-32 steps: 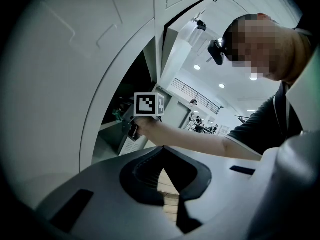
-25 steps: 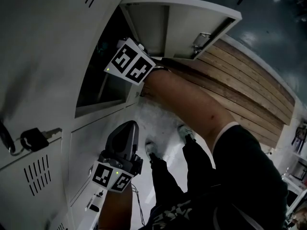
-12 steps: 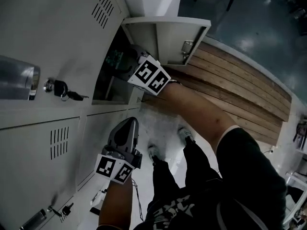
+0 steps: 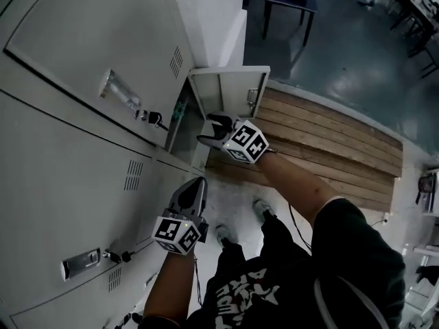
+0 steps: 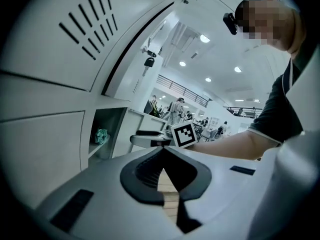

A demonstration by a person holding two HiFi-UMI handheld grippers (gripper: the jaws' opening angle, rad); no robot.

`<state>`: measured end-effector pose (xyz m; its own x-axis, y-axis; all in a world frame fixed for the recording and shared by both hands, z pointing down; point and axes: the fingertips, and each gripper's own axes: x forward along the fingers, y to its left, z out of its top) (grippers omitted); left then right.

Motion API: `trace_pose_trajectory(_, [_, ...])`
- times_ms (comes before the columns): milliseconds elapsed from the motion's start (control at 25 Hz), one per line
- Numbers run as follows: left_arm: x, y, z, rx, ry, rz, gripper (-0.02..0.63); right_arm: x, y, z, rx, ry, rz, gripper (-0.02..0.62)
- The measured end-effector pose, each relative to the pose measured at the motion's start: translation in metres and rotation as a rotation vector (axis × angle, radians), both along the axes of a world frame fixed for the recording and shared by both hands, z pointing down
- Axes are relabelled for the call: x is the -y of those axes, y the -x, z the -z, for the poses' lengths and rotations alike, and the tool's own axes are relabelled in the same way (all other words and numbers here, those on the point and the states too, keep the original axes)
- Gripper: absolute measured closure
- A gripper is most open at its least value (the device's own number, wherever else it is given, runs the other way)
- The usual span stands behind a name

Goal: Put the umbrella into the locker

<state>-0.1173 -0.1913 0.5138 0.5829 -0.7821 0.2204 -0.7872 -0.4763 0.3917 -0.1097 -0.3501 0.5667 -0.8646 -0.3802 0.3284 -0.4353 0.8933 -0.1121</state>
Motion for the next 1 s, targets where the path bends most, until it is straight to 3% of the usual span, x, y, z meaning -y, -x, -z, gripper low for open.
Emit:
trace_pose_trajectory(440, [-0.055, 0.0, 0.055, 0.014, -0.024, -0.155, 0.598, -0.094, -0.055, 0.084, 0.127, 0.106, -0.239, 0.407])
trace_pose_trajectory(680, [-0.084, 0.007, 0.081, 0.007, -0.042, -0.212, 0.598, -0.155, -0.068, 0.123, 0.094, 0.097, -0.255, 0.451])
trace_pose_trajectory(1000, [-0.099, 0.001, 0.11, 0.005, -0.041, -0.223, 0.598, -0.211, -0.109, 0.171, 0.077, 0.067, -0.252, 0.508])
